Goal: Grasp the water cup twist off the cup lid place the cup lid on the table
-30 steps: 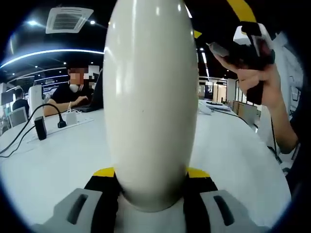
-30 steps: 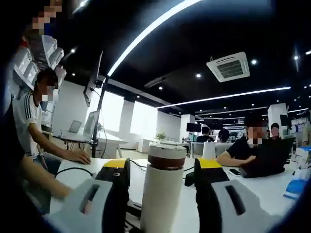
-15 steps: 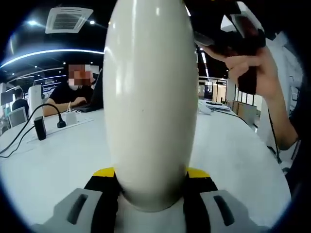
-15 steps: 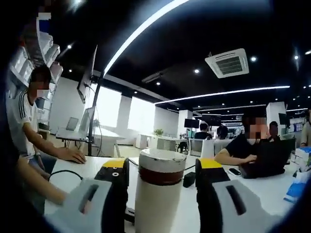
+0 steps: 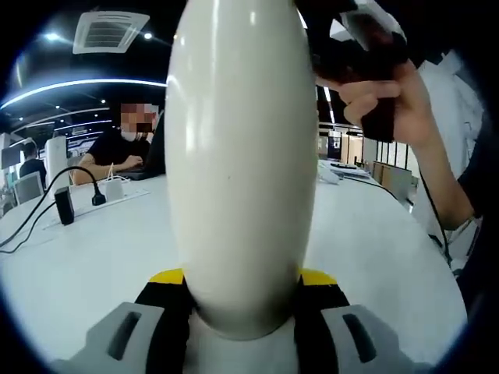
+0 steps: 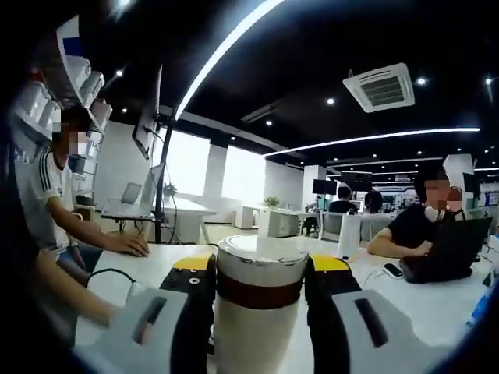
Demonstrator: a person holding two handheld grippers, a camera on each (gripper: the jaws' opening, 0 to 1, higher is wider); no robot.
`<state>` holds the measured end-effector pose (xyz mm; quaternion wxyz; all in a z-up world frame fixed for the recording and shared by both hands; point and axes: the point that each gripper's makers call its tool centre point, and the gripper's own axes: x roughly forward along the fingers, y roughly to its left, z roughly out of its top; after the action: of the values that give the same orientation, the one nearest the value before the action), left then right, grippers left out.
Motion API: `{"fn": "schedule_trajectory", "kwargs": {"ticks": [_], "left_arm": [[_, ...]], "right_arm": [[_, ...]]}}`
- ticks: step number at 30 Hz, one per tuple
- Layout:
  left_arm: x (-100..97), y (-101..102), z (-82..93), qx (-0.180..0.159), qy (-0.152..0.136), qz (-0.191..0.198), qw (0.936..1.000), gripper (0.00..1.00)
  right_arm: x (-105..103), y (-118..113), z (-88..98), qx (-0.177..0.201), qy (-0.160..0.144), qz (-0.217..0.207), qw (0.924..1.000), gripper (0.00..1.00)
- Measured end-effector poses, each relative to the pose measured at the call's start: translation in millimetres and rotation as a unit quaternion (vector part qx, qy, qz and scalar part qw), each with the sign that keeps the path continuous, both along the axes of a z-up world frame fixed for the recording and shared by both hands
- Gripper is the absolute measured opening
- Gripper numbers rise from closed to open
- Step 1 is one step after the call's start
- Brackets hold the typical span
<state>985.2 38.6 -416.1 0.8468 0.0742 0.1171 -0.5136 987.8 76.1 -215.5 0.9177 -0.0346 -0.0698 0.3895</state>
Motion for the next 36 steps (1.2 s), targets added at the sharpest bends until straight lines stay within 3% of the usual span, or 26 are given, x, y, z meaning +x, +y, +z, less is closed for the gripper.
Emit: {"fn": "schedule_trajectory", "kwargs": {"ticks": [7,12,22,31,36], "left_arm": [[0.9,0,-0.3,0.000,0.001,0.000,1.0000,0.53],[1.5,0,-0.4,0.000,0.001,-0.001,1.0000,0.53],[3.4,0,-0.2,0.000,0.000,-0.001,1.0000,0.53],[2.8,0,0.0,0.000,0.000,-0.003,1.0000,0.54],[2.9,0,0.0,0.000,0.000,-0.003,1.0000,0.54]], "right_arm": [[-1,0,0.8,0.012,0.003,0.045,0.9989,0.47],[-5,4,1.7,0.023,-0.002,0.125,0.9920,0.47],[-9,7,2.6,0.045,0.007,0.264,0.9636,0.47],[-12,10,3.2,0.061,0.002,0.335,0.9403,0.46],[-15,14,4.2,0.073,0.002,0.380,0.9220,0.47]]}}
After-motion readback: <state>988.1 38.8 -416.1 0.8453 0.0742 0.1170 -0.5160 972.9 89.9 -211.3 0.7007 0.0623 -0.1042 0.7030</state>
